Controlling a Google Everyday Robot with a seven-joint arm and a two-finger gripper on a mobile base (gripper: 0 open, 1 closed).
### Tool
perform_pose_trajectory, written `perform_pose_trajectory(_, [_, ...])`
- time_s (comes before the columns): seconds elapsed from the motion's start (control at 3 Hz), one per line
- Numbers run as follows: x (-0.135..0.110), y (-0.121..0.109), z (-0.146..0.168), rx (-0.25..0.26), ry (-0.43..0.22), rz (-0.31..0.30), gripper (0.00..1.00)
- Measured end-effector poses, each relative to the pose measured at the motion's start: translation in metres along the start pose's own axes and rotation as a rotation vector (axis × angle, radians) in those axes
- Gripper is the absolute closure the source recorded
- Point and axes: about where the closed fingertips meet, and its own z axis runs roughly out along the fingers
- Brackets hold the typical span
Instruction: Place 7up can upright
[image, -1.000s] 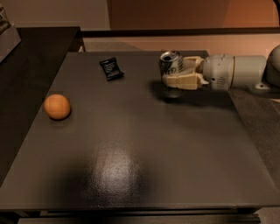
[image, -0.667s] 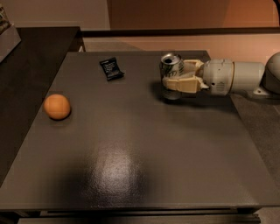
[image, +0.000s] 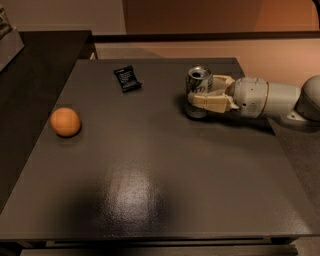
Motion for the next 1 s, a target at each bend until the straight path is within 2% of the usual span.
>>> perform_pose_trajectory(0.33, [0.0056, -0.0020, -0.0033, 0.009, -0.027, 0.006, 0.38])
perform_pose_trajectory(0.67, [0.0048, -0.0010, -0.0008, 0.004, -0.026, 0.005, 0.14])
perform_pose_trajectory(1.0, [0.0042, 0.0000, 0.0015, 0.000, -0.027, 0.004, 0.00])
